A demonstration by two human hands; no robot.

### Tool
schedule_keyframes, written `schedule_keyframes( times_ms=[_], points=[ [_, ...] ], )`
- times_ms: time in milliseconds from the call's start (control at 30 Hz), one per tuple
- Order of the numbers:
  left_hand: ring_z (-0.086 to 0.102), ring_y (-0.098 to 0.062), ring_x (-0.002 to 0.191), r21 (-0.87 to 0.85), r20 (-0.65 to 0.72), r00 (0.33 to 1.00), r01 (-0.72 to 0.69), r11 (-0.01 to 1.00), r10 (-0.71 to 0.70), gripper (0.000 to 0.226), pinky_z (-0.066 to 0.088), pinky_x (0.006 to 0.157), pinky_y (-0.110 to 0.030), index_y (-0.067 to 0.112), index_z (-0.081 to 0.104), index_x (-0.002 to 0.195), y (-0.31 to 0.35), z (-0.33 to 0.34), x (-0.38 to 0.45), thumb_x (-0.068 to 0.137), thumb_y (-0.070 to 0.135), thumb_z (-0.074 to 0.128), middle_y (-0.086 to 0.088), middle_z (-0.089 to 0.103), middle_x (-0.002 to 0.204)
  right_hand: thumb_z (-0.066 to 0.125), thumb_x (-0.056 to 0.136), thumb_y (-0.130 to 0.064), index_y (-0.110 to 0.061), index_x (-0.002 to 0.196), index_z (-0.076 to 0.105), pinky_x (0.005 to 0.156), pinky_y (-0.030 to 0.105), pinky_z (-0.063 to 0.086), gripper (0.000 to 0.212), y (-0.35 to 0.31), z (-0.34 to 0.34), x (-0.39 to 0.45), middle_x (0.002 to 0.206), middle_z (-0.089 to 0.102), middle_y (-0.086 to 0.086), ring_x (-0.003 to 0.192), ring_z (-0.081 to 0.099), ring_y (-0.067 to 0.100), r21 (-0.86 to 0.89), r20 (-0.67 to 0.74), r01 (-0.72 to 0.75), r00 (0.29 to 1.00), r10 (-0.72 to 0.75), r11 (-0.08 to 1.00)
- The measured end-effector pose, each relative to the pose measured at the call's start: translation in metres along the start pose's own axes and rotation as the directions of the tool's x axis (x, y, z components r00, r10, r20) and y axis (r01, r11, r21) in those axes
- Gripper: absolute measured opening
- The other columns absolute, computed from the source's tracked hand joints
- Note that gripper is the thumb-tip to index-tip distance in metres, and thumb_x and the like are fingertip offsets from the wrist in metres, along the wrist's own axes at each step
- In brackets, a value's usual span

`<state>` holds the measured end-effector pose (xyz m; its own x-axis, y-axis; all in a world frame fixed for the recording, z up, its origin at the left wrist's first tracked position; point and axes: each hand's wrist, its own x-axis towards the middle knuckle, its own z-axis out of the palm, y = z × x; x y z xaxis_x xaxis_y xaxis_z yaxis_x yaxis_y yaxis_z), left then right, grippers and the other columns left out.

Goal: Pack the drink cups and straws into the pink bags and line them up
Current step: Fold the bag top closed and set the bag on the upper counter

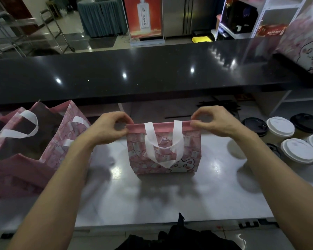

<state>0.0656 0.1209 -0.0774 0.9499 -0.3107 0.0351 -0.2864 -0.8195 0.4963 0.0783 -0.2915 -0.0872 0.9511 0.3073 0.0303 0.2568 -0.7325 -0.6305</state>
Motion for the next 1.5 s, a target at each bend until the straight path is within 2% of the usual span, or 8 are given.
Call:
schedule_keyframes(
  times_ms=[233, 400, 667, 833, 1000, 1200, 1333, 1500],
  points=[
    [0.064, 0.007, 0.113, 0.030, 0.019, 0.998, -0.066, 0.997, 0.066, 0.065, 0.052, 0.097, -0.022, 0.036, 0.074, 0.132, 0.070, 0.004, 0.026, 0.083, 0.078, 0.073, 0.024, 0.071, 0.125, 0.080, 0.078, -0.076, -0.035, 0.131, 0.074, 0.099, 0.031, 0.054, 0.067, -0.072, 0.012, 0.025, 0.128, 0.069, -0.022, 0.116, 0.063, 0.002, -0.188, 0.103, 0.124, 0.989, -0.106, 0.974],
    [0.067, -0.009, 0.095, 0.269, 0.093, 0.992, -0.111, 0.957, 0.089, 0.032, 0.056, 0.080, -0.034, 0.033, 0.082, 0.105, 0.081, 0.031, 0.041, 0.084, 0.057, 0.087, 0.018, 0.070, 0.099, 0.088, 0.081, -0.056, -0.031, 0.095, 0.080, 0.073, 0.036, 0.059, 0.030, -0.087, 0.037, 0.034, 0.094, 0.072, -0.013, 0.087, 0.068, 0.012, -0.361, 0.187, 0.179, 0.975, -0.117, 0.915],
    [0.068, -0.016, 0.087, 0.239, -0.050, 0.977, -0.191, 0.952, 0.209, 0.011, 0.059, 0.079, -0.044, 0.024, 0.085, 0.094, 0.068, 0.044, 0.035, 0.090, 0.034, 0.086, 0.011, 0.072, 0.087, 0.075, 0.096, -0.030, -0.018, 0.089, 0.072, 0.077, 0.044, 0.053, 0.014, -0.081, 0.050, 0.030, 0.089, 0.067, -0.003, 0.085, 0.063, 0.024, -0.385, 0.151, 0.277, 0.960, -0.236, 0.880],
    [0.067, -0.009, 0.089, 0.250, -0.002, 0.982, -0.181, 0.951, 0.187, 0.020, 0.060, 0.080, -0.042, 0.030, 0.083, 0.100, 0.067, 0.043, 0.031, 0.091, 0.048, 0.084, 0.016, 0.072, 0.095, 0.075, 0.094, -0.058, -0.030, 0.094, 0.067, 0.071, 0.034, 0.053, 0.029, -0.073, 0.051, 0.034, 0.094, 0.065, -0.014, 0.087, 0.065, 0.013, -0.399, 0.200, 0.245, 0.964, -0.177, 0.884],
    [0.070, -0.001, 0.105, -0.010, 0.096, 0.995, -0.005, 1.000, 0.006, 0.053, 0.060, 0.091, -0.027, 0.038, 0.079, 0.122, 0.038, 0.001, 0.011, 0.078, 0.069, 0.081, 0.022, 0.073, 0.115, 0.064, 0.068, -0.098, -0.036, 0.142, 0.065, 0.100, 0.025, 0.048, 0.096, -0.041, 0.014, 0.010, 0.130, 0.064, -0.025, 0.119, 0.059, -0.001, -0.137, 0.111, 0.083, 0.991, -0.068, 0.987],
    [0.073, 0.002, 0.094, 0.078, 0.128, 0.989, 0.059, 0.995, -0.069, 0.033, 0.062, 0.087, -0.025, 0.034, 0.086, 0.111, 0.021, -0.003, 0.004, 0.079, 0.030, 0.098, 0.021, 0.078, 0.099, 0.085, 0.087, -0.053, -0.041, 0.112, 0.083, 0.053, 0.018, 0.054, 0.028, -0.017, 0.015, -0.002, 0.088, 0.067, -0.030, 0.079, 0.070, 0.004, -0.205, 0.125, -0.037, 0.990, 0.063, 0.978],
    [0.075, 0.001, 0.079, 0.084, 0.022, 0.999, 0.034, 0.996, -0.036, 0.020, 0.065, 0.080, -0.028, 0.031, 0.089, 0.094, 0.023, 0.004, 0.006, 0.077, 0.029, 0.100, 0.019, 0.078, 0.083, 0.079, 0.096, -0.046, -0.029, 0.098, 0.087, 0.065, 0.038, 0.064, 0.018, -0.019, 0.019, -0.005, 0.076, 0.075, -0.018, 0.070, 0.070, 0.009, -0.262, 0.042, 0.043, 0.999, -0.033, 0.964],
    [0.075, -0.006, 0.079, 0.075, -0.034, 0.998, 0.052, 0.996, -0.049, 0.016, 0.065, 0.078, -0.035, 0.030, 0.089, 0.090, 0.018, 0.008, 0.003, 0.078, 0.032, 0.098, 0.015, 0.078, 0.081, 0.081, 0.091, -0.054, -0.040, 0.100, 0.078, 0.062, 0.033, 0.059, 0.016, -0.012, 0.017, -0.010, 0.087, 0.072, -0.021, 0.074, 0.071, 0.011, -0.189, 0.012, -0.007, 1.000, 0.009, 0.982]
  ],
)
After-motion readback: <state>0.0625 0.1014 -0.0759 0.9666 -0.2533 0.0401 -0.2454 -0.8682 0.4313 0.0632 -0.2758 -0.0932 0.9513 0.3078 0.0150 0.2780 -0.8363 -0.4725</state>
